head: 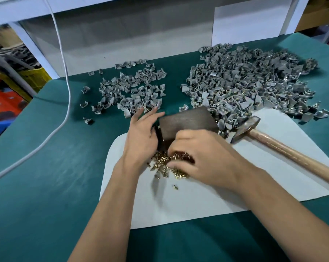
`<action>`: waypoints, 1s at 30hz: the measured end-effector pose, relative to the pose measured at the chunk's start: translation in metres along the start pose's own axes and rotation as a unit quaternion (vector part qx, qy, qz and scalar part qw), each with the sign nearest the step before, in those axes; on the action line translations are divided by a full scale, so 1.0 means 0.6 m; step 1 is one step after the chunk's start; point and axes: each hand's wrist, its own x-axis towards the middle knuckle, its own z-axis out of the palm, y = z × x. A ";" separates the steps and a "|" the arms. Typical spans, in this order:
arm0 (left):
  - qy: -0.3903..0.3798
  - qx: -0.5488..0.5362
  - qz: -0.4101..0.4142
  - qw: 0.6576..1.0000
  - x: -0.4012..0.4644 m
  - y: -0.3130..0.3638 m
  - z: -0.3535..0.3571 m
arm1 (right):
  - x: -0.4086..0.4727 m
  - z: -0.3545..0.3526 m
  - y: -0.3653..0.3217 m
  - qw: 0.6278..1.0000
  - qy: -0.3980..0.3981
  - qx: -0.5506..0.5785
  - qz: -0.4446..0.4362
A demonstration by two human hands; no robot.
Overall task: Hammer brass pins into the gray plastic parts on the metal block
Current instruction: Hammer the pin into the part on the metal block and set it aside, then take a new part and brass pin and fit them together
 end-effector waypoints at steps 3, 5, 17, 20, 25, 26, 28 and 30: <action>0.046 0.006 -0.010 0.999 -0.001 -0.001 -0.003 | 0.004 0.013 -0.011 0.997 -0.059 -0.045 -0.022; 0.068 0.011 -0.017 0.998 0.001 -0.002 -0.003 | 0.004 0.016 -0.012 0.997 -0.052 -0.041 -0.030; 0.076 0.112 -0.027 0.990 0.057 -0.013 -0.007 | 0.005 0.014 -0.017 0.999 -0.037 -0.025 -0.010; 0.058 0.133 -0.026 0.989 0.083 -0.014 -0.008 | 0.004 0.013 -0.011 1.000 -0.001 0.017 -0.015; 0.040 0.114 -0.045 0.992 0.105 -0.001 0.001 | 0.003 0.015 -0.003 0.995 0.075 0.064 -0.029; 0.040 0.111 -0.048 0.992 0.107 0.001 0.004 | 0.003 0.016 -0.002 0.992 0.094 0.075 -0.030; 0.044 0.105 -0.052 0.992 0.112 0.004 0.008 | 0.005 0.019 0.002 0.986 0.134 0.095 -0.027; 0.047 0.102 -0.048 0.993 0.116 0.001 0.010 | 0.005 0.019 0.008 0.978 0.178 0.106 -0.021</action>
